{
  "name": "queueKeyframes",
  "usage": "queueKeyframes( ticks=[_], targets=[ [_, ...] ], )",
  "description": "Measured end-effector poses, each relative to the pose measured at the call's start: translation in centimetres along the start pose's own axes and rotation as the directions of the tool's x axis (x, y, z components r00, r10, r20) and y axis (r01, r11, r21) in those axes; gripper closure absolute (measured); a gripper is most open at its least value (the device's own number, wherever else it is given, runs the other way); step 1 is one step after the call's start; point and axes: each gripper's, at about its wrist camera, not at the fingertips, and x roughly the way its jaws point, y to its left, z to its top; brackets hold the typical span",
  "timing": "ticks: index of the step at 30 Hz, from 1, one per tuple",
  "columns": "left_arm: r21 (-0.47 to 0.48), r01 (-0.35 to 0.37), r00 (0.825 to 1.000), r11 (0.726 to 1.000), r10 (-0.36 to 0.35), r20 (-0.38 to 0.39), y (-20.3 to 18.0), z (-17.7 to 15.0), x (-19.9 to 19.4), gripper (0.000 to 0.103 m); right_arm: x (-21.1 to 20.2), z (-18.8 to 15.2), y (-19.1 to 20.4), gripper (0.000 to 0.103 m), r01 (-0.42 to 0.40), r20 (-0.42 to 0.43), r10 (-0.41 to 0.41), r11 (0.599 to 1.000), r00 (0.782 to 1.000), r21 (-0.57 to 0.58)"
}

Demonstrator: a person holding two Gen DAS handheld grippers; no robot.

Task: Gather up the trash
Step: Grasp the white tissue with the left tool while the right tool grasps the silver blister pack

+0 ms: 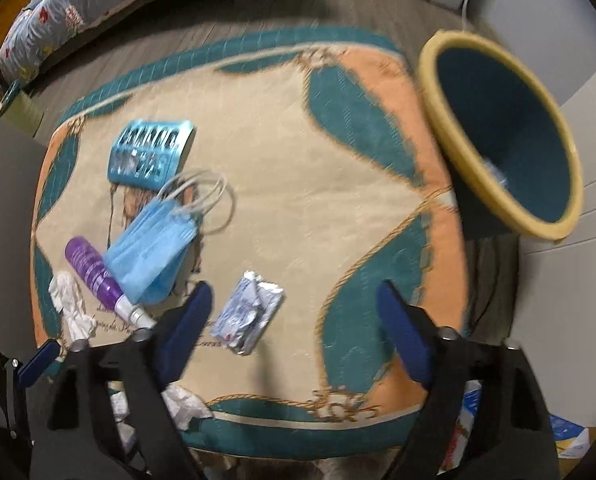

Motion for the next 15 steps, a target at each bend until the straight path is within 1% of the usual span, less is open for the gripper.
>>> queueKeyframes(
  ticks=[2,4,7,9,11,13,15],
  targets=[
    [-0.008,0.009,1.000,1.000,-0.009,-0.006,0.0,-0.1,0.0,0.007,0.8,-0.2,0.4,0.038,-0.018,-0.025,0.018,1.000,1.000,-0.001],
    [-0.008,0.021,1.000,1.000,-0.022,-0.016,0.0,-0.3,0.1,0.008,1.6,-0.3,0.8,0.042,-0.038,-0.049,0.038,0.999,0.998,-0.003],
    [0.004,0.018,0.999,1.000,-0.018,-0.033,-0.2,-0.5,0.4,0.010,2.6,-0.4,1.4,0.043,-0.064,-0.077,0.064,0.998,0.995,-0.004],
    [0.006,0.035,0.998,0.999,-0.034,-0.055,-0.4,-0.6,0.8,0.019,3.3,-0.6,1.9,0.047,-0.077,-0.101,0.075,0.997,0.992,-0.012],
    [0.011,0.048,0.996,0.999,-0.047,-0.080,-0.5,-0.8,1.3,0.021,4.0,-0.7,2.4,0.054,-0.068,-0.124,0.063,0.997,0.990,-0.032],
    [0.029,0.056,0.994,0.998,-0.053,-0.099,-0.9,-1.0,1.8,0.025,4.6,-0.9,2.6,0.058,-0.042,-0.138,0.034,0.998,0.990,-0.056],
    [0.038,0.072,0.990,0.997,-0.067,-0.123,-1.2,-1.2,2.2,0.029,4.7,-0.9,2.9,0.067,-0.010,-0.131,-0.002,0.996,0.991,-0.094]
  ],
)
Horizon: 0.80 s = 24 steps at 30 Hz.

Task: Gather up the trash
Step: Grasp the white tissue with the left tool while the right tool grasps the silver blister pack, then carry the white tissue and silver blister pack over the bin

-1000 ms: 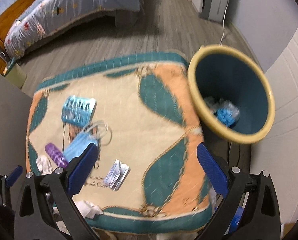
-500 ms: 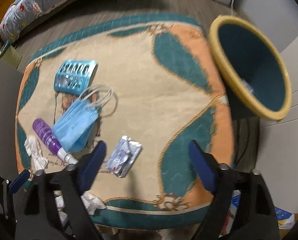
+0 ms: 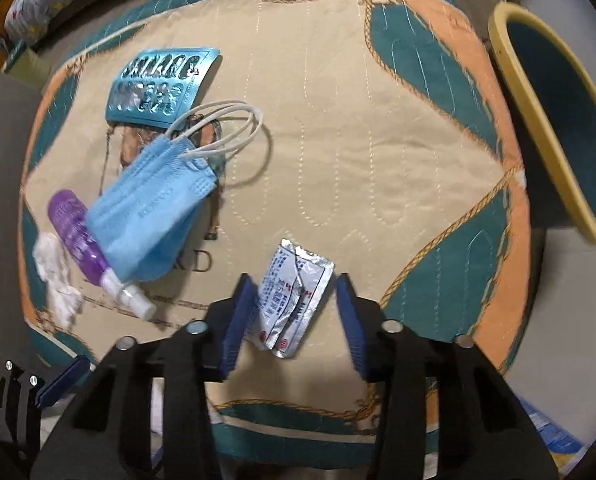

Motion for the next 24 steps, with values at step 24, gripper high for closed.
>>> queueKeyframes(
  ticks=[24],
  targets=[
    [-0.082,-0.008,0.995,0.997,0.016,0.095,3.5,2.9,-2.6,0.069,-4.7,1.2,-2.9,0.091,0.010,0.127,-0.013,1.000,0.992,0.026]
  ],
)
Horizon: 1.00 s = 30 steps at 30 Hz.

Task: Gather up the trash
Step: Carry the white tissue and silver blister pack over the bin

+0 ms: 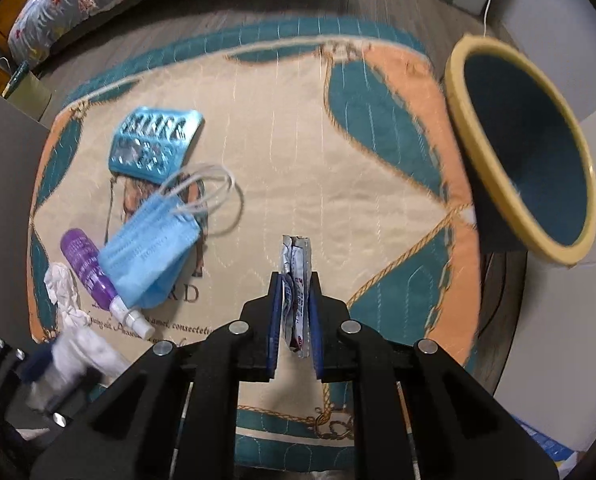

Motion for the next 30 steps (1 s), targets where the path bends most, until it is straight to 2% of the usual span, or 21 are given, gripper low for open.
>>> queueKeyframes(
  ticks=[6,13,18,24,30],
  targets=[
    [-0.042,-0.020,0.993,0.999,0.024,0.117,0.8,2.0,-2.3,0.069,-1.7,0.1,0.2,0.091,0.051,0.077,-0.048,0.998,0.996,-0.044],
    [-0.070,-0.043,0.978,0.997,0.056,0.201,1.2,3.9,-4.2,0.069,-3.0,0.8,-0.6,0.091,0.098,0.141,-0.088,0.993,0.986,-0.067],
    [-0.085,-0.039,0.970,0.996,0.058,0.235,1.1,5.1,-4.7,0.069,-3.9,1.4,-1.5,0.091,0.128,0.184,-0.113,0.989,0.976,-0.072],
    [-0.083,-0.023,0.965,0.996,0.043,0.257,0.3,6.7,-4.5,0.069,-5.1,2.0,-3.0,0.091,0.081,0.212,-0.072,0.996,0.975,-0.035],
    [-0.060,-0.027,0.957,0.998,0.043,0.289,-1.2,7.9,-4.4,0.069,-7.6,3.4,-5.2,0.091,0.099,0.295,-0.090,0.995,0.951,-0.015]
  ],
)
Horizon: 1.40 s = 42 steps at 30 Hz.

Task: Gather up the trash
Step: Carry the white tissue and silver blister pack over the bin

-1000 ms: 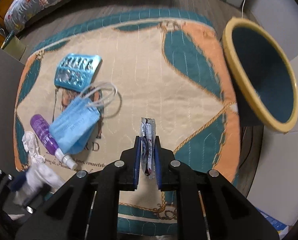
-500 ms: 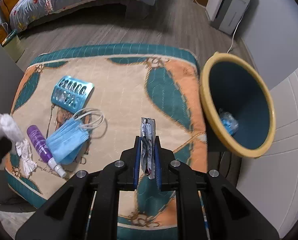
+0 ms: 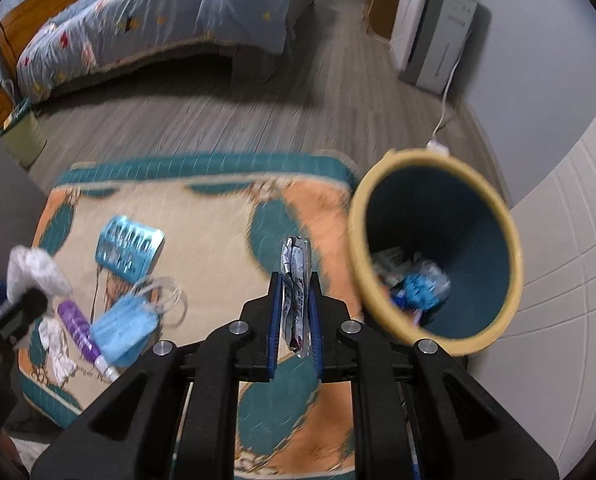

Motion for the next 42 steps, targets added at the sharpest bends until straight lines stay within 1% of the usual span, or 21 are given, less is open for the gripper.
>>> queueKeyframes(
  ticks=[6,11,16,20,27,31,38,42],
  targets=[
    [0.019,-0.015,0.999,1.000,0.014,0.034,-1.3,0.9,0.3,0.069,-2.3,2.3,-3.5,0.091,0.021,0.091,-0.022,1.000,0.996,0.019],
    [0.039,-0.017,0.999,0.999,0.015,0.037,-2.3,1.5,1.0,0.069,-2.9,3.2,-5.9,0.091,0.021,0.111,-0.024,0.999,0.994,0.026],
    [0.073,-0.017,0.999,0.997,0.015,0.031,-4.2,1.9,2.0,0.068,-3.3,3.9,-8.7,0.091,0.019,0.123,-0.025,0.999,0.992,0.043],
    [0.124,-0.016,0.999,0.992,0.012,0.032,-6.0,2.3,2.6,0.068,-2.6,4.0,-11.1,0.091,0.008,0.104,-0.015,0.997,0.994,0.072],
    [0.196,0.021,0.999,0.980,-0.028,0.037,-9.5,3.3,3.7,0.068,-0.8,3.6,-14.9,0.091,0.027,0.059,-0.034,0.993,0.998,0.118],
    [0.214,0.046,0.998,0.976,-0.054,0.036,-11.2,3.8,4.8,0.068,0.7,3.1,-17.6,0.091,0.039,0.021,-0.043,0.985,0.999,0.169],
    [0.245,0.104,0.994,0.964,-0.110,0.010,-14.3,3.9,7.1,0.068,3.3,2.0,-20.9,0.091,0.059,-0.045,-0.048,0.962,0.998,0.267],
    [0.257,0.173,0.984,0.951,-0.175,-0.014,-16.3,4.3,8.1,0.068,4.4,1.5,-21.9,0.091,0.071,-0.065,-0.054,0.954,0.996,0.290]
  ],
)
